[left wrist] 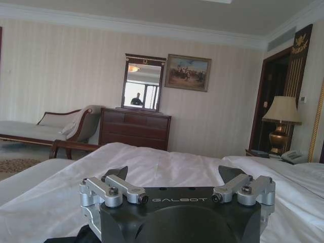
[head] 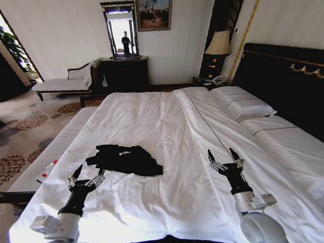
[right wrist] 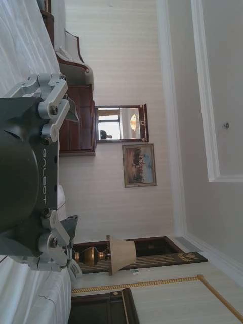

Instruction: Fold the clothes on the bed.

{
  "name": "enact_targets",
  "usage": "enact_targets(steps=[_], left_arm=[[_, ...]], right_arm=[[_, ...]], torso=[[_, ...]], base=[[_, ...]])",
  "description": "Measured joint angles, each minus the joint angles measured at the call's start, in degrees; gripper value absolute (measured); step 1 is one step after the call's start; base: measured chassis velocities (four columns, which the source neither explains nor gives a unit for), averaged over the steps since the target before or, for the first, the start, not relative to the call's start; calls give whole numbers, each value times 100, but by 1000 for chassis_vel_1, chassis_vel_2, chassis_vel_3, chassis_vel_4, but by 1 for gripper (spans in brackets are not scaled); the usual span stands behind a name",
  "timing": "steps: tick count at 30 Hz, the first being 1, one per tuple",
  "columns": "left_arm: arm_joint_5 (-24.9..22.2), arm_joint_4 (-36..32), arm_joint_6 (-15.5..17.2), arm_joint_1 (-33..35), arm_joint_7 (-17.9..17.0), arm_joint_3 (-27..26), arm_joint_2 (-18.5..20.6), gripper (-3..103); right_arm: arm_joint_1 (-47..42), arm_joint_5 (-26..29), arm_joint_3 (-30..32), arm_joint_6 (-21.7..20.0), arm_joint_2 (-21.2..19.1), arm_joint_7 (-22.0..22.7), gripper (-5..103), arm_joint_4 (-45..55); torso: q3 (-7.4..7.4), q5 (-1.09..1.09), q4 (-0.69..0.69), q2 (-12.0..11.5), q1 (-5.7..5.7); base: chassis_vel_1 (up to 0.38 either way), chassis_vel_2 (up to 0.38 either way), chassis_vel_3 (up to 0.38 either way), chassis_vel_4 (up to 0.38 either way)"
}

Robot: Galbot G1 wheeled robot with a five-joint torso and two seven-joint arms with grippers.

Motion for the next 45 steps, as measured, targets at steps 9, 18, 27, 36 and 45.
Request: enact_targets(steps=[9, 18, 27, 36, 45], left_arm=[[10, 40, 0, 2, -2, -8, -29, 100], [-4, 94, -2, 12, -14, -84, -38, 100], [7, 83, -14, 45, -18, -116, -94, 100], [-115, 38, -11, 38, -20, -101, -143, 100], [-99, 44, 12, 34, -28, -103, -118, 100]], right_arm=[[21, 3, -16, -25, 28, -5, 100, -5], [140, 46, -31, -37, 45, -8, 100, -45], [220, 53, -75, -36, 56, -26, 100, -101], [174, 65, -12, -34, 93, -27, 100, -101], [151, 86, -35, 16, 192, -16, 100, -98]], torso=[[0, 0, 0, 0, 0], [0, 0, 0, 0, 0], [0, 0, 0, 0, 0], [0, 0, 0, 0, 0], [0, 0, 0, 0, 0]], base=[[0, 0, 0, 0], [0, 0, 0, 0], [0, 0, 0, 0], [0, 0, 0, 0], [0, 0, 0, 0]])
